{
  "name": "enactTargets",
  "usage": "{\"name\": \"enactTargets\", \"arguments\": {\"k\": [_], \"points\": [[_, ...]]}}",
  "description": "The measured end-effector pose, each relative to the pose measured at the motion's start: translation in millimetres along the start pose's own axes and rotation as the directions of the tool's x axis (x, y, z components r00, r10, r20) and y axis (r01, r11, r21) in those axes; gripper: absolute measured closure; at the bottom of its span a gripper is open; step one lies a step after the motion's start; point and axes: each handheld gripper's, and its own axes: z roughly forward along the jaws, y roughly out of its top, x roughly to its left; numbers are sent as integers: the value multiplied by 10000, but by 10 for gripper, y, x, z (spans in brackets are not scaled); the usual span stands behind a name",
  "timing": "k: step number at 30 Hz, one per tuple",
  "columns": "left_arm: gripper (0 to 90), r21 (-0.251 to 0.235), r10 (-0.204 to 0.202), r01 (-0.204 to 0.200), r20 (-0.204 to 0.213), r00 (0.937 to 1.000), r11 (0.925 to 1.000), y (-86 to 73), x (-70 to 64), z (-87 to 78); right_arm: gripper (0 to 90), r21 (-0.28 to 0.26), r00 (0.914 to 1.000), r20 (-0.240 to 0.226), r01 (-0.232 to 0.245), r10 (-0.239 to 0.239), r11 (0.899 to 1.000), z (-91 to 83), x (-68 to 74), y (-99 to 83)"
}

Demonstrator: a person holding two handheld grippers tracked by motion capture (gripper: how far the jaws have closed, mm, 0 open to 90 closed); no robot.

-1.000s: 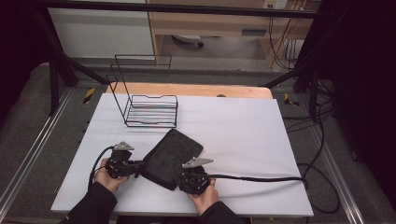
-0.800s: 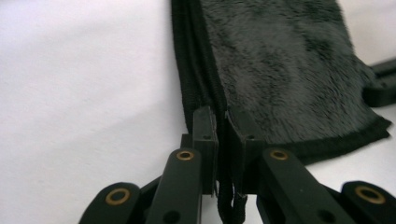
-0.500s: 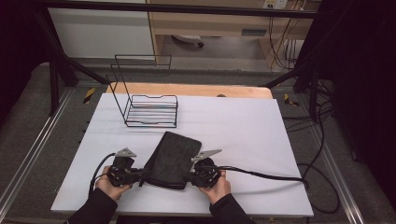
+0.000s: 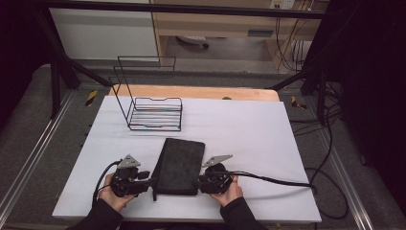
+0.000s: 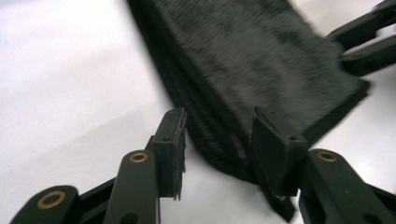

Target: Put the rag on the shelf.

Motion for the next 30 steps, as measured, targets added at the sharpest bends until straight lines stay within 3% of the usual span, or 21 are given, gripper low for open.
{"name": "enactTargets", "arguments": {"k": [2,5,8,9,12,15,20,23,24,28,30], "points": [[536,316,32,-31,-42,10000,9995,-19,24,78,575,-298,9996,61,-280,282,9992,34,42,-48],[605,369,165,-167,70,9998,9992,-13,6,101,589,-490,9990,48,-443,446,9978,63,60,-68],[686,467,226,-233,158,9996,9986,-18,-3,138,643,-592,9979,-96,-651,647,9961,94,75,-86],[708,583,28,-46,310,9995,9983,-3,9,149,660,-616,9971,-119,-760,754,9952,102,80,-89],[791,810,41,-64,277,9996,9967,15,13,144,778,-580,9951,-247,-969,956,9936,108,86,-89],[869,860,80,-98,213,9997,9962,22,5,141,827,-488,9942,-329,-1043,1028,9934,102,75,-73],[886,875,164,-180,185,9997,9960,22,-10,124,846,-275,9958,-383,-837,827,9961,71,39,-31],[889,868,200,-234,394,9990,9959,10,-51,104,848,-239,9984,-322,-471,463,9986,-34,5,24],[889,884,173,-235,701,9974,9958,-8,-112,114,848,-203,9990,-250,-379,373,9991,-67,-10,33],[888,791,236,-319,1039,9943,9964,-21,-214,127,846,15,9994,-216,-287,288,9996,-131,-96,30],[885,778,463,-535,917,9947,9955,-24,-253,136,832,228,9997,-190,-142,146,9996,-129,-151,-5]]}}
